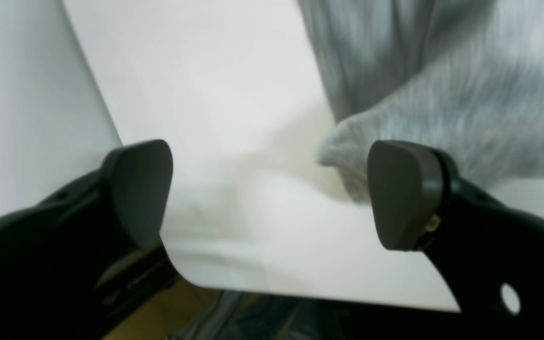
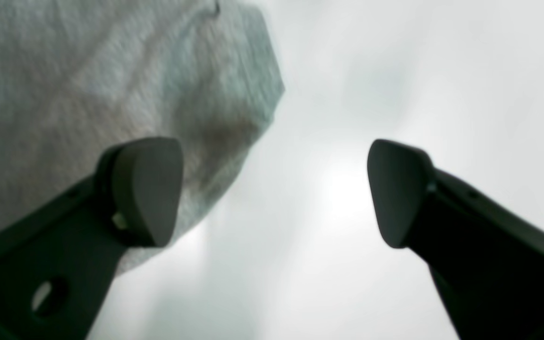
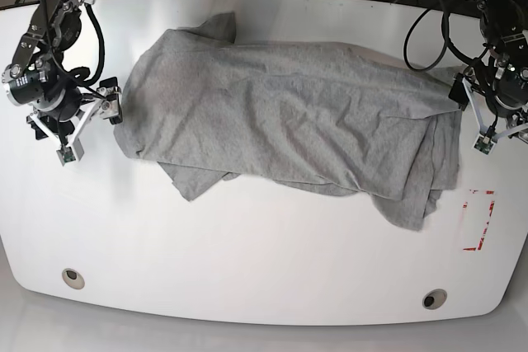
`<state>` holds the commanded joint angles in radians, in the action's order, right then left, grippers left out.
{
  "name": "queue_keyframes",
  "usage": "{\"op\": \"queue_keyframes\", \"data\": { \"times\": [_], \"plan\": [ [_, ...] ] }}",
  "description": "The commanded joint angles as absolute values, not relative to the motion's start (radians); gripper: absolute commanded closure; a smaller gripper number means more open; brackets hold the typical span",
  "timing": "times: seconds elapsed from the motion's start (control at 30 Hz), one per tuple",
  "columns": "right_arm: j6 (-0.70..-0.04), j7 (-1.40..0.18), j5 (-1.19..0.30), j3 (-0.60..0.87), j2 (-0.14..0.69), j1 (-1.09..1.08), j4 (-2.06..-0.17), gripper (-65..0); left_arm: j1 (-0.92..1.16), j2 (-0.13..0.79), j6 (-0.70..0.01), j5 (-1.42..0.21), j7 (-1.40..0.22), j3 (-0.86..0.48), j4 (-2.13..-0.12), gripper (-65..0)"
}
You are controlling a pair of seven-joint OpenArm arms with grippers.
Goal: Layout the t-shirt on the table in an organized manner, then fold the t-shirt properly
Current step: 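Move the right gripper to the shirt's hem and grasp it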
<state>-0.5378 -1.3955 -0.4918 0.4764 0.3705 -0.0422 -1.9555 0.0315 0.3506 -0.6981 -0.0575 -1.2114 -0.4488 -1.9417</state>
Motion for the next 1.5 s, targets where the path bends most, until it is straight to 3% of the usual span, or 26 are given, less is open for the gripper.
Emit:
{"op": "queue_keyframes", "data": {
  "times": [0.37,0.57,1.0,1.5],
  "plan": [
    [-0.538,-1.394,-0.492,0.452,0.371,-0.203,-1.765,-59.2,-0.071,0.355,-0.698,-0.054,-1.211,-0.456,-1.942,-63.6],
    [-0.538,-1.345,-0.492,0.414,0.363,-0.278,-1.667,-59.2,-0.142,0.349,-0.698,-0.051,-1.205,-0.529,-1.936,-63.6],
    [-0.544,-1.079,-0.493,0.252,0.305,-0.503,-1.257,-59.2,-0.231,0.243,-0.698,-0.050,-0.866,-0.516,-1.908,-63.6],
    [-0.547,-0.766,-0.493,0.045,0.305,-0.616,-0.826,-59.3,-0.208,0.243,-0.698,-0.048,-0.812,-0.461,-1.883,-63.6]
  ]
}}
